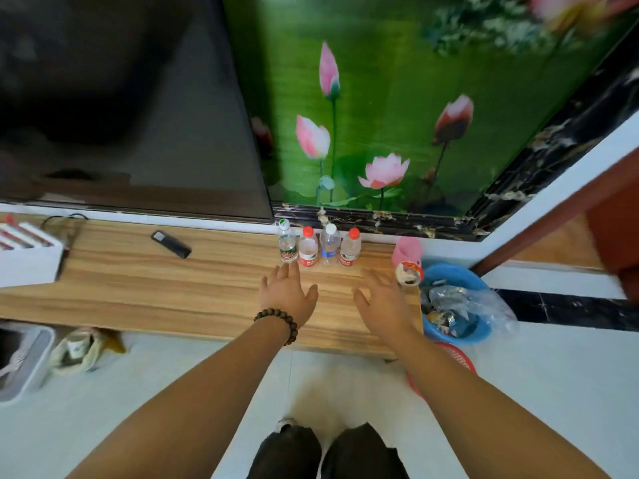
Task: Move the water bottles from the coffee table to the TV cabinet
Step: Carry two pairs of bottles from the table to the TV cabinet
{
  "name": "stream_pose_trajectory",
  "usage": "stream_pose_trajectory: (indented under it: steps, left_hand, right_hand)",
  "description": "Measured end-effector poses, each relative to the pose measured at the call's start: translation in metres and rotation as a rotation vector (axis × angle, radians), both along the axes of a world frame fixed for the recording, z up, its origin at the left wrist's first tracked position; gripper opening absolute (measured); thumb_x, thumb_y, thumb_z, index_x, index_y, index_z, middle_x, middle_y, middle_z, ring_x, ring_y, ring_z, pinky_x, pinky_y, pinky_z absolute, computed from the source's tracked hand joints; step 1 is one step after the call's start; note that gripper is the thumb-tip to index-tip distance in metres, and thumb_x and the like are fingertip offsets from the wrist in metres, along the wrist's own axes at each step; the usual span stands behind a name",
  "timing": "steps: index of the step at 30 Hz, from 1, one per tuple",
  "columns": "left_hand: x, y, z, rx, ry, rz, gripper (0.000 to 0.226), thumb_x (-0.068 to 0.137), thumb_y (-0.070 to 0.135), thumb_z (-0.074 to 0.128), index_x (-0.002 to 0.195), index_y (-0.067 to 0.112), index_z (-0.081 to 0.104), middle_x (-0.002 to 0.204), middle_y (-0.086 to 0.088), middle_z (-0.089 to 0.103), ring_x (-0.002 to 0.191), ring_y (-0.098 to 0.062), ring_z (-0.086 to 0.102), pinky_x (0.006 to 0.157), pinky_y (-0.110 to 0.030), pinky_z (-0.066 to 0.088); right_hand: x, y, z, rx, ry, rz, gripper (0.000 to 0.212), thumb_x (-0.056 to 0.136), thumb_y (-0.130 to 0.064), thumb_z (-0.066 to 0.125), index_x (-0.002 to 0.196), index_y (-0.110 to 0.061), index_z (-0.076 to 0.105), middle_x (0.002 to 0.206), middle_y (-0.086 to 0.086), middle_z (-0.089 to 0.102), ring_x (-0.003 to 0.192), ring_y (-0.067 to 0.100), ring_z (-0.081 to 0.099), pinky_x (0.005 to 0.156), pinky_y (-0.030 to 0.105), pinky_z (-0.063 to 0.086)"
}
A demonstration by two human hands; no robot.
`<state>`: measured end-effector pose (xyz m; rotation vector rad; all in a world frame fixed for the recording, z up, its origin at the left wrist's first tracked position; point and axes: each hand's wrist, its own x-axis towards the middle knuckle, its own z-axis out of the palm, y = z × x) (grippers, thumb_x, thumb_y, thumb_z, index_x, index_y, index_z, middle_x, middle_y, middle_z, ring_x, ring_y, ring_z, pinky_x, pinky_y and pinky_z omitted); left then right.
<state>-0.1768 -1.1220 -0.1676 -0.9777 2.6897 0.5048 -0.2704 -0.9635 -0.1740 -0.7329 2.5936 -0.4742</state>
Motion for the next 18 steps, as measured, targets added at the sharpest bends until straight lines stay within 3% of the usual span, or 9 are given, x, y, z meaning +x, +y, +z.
stream_pose_trajectory:
  steps: [8, 12, 18]
  left_hand:
    - [0.051, 0.002, 0.058, -0.01, 0.083, 0.138, 0.07, 0.094, 0.049, 0.037, 0.151, 0.014, 0.015, 0.158, -0.005, 0.022, 0.146, -0.021, 0.017, 0.119, -0.043, 0.015]
    - [0.088, 0.002, 0.068, -0.039, 0.125, 0.262, 0.07, 0.094, 0.05, 0.036, 0.151, 0.014, 0.016, 0.157, -0.005, 0.024, 0.145, -0.021, 0.021, 0.119, -0.042, 0.018]
    - [0.164, 0.014, 0.066, -0.06, 0.118, 0.51, 0.069, 0.095, 0.05, 0.035, 0.151, 0.015, 0.015, 0.158, -0.004, 0.022, 0.145, -0.021, 0.021, 0.119, -0.041, 0.018]
  right_hand:
    - [0.03, -0.023, 0.061, -0.064, 0.063, 0.127, 0.052, 0.095, -0.032, 0.045, 0.144, -0.017, 0.038, 0.149, 0.007, 0.041, 0.136, 0.028, 0.039, 0.11, 0.035, 0.032]
    - [0.048, -0.038, 0.065, -0.102, 0.084, 0.263, 0.048, 0.095, -0.032, 0.047, 0.14, -0.016, 0.043, 0.143, 0.008, 0.048, 0.132, 0.028, 0.042, 0.107, 0.035, 0.034]
    - [0.091, -0.063, 0.064, -0.111, 0.066, 0.499, 0.051, 0.095, -0.03, 0.045, 0.142, -0.011, 0.04, 0.146, 0.01, 0.045, 0.135, 0.028, 0.04, 0.11, 0.037, 0.035]
